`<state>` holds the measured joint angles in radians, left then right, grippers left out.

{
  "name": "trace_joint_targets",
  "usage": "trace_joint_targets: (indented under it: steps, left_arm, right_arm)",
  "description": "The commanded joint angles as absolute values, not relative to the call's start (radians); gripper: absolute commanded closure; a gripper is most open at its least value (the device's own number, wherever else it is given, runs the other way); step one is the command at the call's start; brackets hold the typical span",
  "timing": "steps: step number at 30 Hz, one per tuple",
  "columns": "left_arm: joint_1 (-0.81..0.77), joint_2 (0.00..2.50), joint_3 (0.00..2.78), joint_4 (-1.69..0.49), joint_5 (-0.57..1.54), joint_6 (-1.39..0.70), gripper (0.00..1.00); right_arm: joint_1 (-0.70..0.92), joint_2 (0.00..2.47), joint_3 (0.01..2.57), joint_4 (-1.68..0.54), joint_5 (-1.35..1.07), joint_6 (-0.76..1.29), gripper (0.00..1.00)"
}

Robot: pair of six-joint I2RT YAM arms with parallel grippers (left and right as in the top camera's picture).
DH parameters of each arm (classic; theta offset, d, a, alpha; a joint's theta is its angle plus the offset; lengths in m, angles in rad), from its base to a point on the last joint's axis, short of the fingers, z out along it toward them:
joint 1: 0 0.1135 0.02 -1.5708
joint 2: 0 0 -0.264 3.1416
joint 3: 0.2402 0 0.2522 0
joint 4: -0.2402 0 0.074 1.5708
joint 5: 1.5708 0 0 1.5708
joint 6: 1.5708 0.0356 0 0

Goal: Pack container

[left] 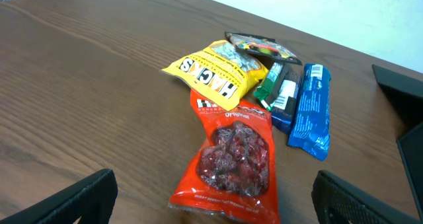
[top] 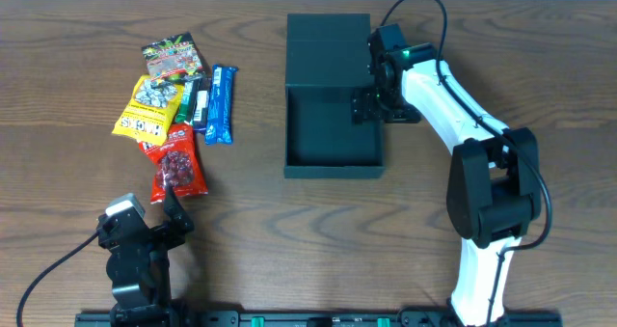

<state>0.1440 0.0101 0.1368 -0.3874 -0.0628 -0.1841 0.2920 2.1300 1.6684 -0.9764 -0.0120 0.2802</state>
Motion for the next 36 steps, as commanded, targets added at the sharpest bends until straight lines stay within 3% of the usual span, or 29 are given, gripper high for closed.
trace_joint_targets:
  steps: [1, 21, 36]
  left_arm:
    - [0.147, 0.004, 0.116, -0.392, -0.066, -0.191, 0.05]
    - [0.147, 0.004, 0.116, -0.392, -0.066, -0.191, 0.05]
    - [0.147, 0.004, 0.116, -0.39, -0.054, -0.197, 0.05]
  right_arm:
    - [0.288, 2.112, 1.674, -0.979, -0.012, 0.273, 0.01]
    - [0.289, 1.405, 1.716, -1.303, -0.012, 0.207, 0.01]
    - [0.289, 1.353, 1.712, -1.409, -0.019, 0.167, 0.01]
